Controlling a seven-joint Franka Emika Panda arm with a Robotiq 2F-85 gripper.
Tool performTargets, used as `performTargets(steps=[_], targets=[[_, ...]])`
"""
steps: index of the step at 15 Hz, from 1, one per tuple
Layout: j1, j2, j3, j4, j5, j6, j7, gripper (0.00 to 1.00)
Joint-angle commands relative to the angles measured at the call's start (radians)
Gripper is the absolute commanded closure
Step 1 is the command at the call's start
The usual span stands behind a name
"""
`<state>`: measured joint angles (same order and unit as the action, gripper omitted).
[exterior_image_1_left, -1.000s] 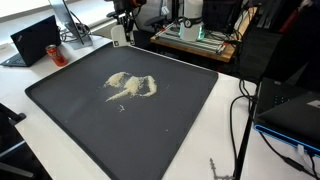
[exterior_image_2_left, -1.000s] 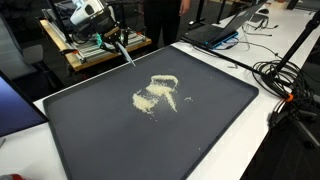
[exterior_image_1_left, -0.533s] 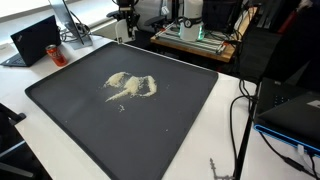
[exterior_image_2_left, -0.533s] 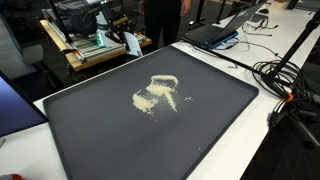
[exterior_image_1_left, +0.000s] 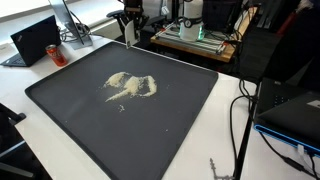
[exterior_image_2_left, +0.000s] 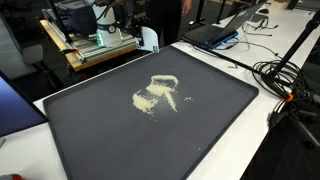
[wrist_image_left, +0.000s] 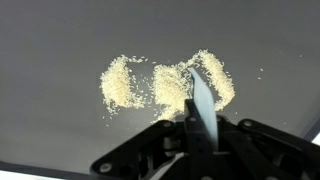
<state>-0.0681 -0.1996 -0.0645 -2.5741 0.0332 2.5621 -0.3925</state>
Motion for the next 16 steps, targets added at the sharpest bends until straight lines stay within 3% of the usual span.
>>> performTargets(steps=[1, 8, 16], targets=[[0.025, 0.081, 0.009, 0.100, -0.067, -0.073, 0.034, 0.99], [0.041, 0.265, 0.028, 0.258, -0.072, -0.077, -0.033, 0.99], [0.010, 0.450, 0.043, 0.407, -0.067, -0.082, -0.044, 0.99]])
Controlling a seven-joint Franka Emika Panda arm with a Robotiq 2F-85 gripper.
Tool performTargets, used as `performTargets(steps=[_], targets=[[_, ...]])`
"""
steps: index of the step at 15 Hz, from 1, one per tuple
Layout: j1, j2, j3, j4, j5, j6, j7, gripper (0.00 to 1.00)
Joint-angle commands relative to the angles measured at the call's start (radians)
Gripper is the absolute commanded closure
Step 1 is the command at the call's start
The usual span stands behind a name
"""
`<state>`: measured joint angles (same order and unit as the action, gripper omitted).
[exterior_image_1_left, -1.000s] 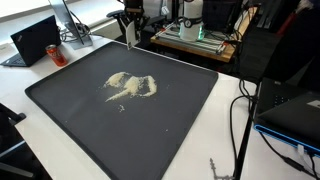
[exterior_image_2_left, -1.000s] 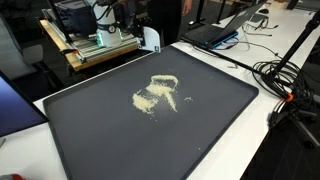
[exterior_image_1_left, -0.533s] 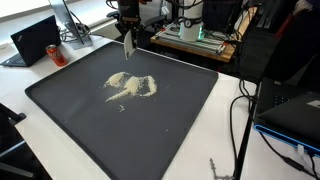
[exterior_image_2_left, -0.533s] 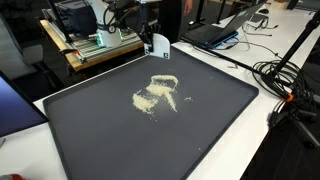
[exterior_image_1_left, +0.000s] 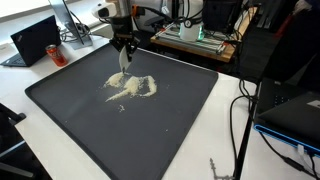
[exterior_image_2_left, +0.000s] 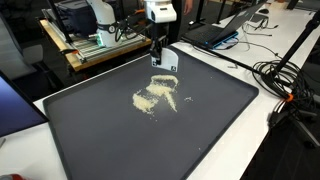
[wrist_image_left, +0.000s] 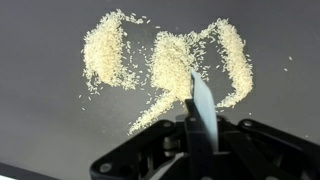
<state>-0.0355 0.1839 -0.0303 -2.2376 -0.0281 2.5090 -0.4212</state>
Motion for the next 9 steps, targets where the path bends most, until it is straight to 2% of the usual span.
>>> performTargets(steps=[1, 6, 7, 9], targets=[[-0.028, 0.089, 0.010, 0.083, -0.003, -0.026, -0.015, 0.99], [-0.088, 0.201, 0.036, 0.137, 0.047, -0.038, -0.074, 0.99], [-0.064, 0.153, 0.023, 0.089, 0.000, -0.005, -0.015, 0.96], [-0.084, 0.189, 0.032, 0.106, 0.008, -0.007, -0.036, 0.96]])
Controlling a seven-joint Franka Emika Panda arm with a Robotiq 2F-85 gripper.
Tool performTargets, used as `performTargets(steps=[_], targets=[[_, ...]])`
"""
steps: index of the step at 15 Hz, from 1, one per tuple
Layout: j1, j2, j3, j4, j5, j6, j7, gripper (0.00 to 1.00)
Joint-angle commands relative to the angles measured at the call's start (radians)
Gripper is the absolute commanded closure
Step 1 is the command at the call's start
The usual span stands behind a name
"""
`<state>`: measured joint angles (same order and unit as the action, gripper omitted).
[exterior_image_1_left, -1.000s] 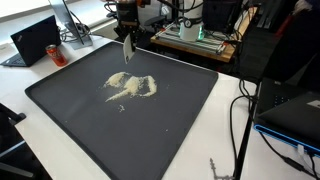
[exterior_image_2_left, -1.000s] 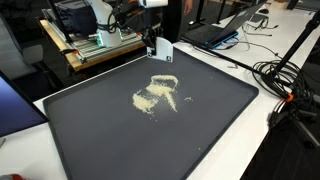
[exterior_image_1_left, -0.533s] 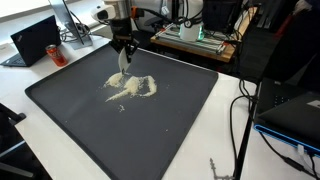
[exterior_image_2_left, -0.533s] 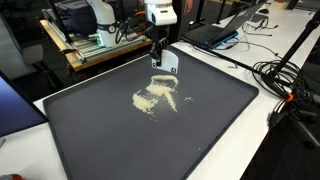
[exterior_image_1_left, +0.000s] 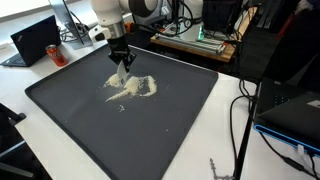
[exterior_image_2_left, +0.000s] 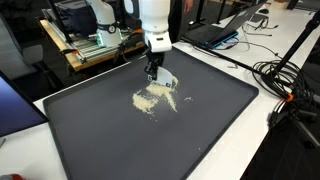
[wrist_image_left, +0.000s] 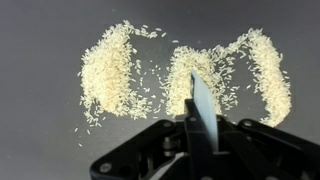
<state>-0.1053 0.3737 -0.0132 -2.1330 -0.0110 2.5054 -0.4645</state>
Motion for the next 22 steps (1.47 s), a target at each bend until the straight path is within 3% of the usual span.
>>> performTargets(steps=[1, 8, 15, 22], targets=[[-0.018, 0.007, 0.016, 0.007, -0.009, -0.003, 0.005, 0.96], [-0.037, 0.042, 0.071, 0.009, 0.018, 0.030, -0.081, 0.99], [-0.064, 0.108, 0.090, 0.021, 0.017, 0.122, -0.076, 0.99], [-0.079, 0.147, 0.089, 0.046, 0.002, 0.104, -0.066, 0.99]])
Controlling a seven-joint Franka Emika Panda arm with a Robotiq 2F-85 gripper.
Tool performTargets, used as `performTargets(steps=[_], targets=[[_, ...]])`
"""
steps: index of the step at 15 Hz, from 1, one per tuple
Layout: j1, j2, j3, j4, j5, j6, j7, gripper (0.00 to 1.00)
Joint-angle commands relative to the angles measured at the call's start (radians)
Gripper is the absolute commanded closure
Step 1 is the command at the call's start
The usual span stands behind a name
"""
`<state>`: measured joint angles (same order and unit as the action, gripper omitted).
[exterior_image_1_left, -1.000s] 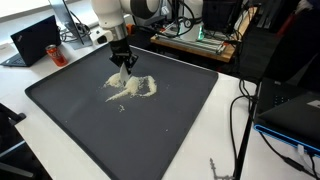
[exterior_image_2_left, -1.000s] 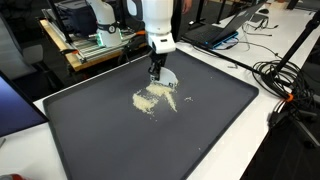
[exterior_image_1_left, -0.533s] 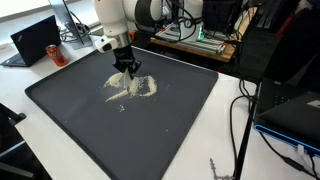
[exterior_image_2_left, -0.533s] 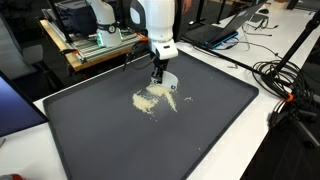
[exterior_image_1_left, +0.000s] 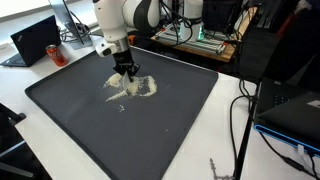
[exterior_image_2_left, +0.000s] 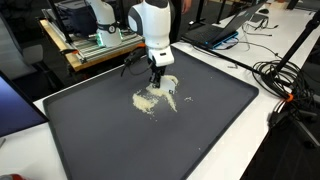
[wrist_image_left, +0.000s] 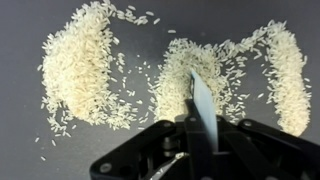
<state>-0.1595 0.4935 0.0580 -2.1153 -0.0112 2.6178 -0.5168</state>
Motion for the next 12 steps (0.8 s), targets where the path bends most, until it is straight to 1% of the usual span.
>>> performTargets(steps=[1, 8, 12], targets=[[-0.026, 0.032, 0.017, 0.034, 0.004, -0.009, -0.011, 0.99], [-0.070, 0.060, 0.018, 0.091, 0.028, -0.027, -0.013, 0.99], [-0.086, 0.082, 0.003, 0.136, 0.025, -0.051, 0.016, 0.99]])
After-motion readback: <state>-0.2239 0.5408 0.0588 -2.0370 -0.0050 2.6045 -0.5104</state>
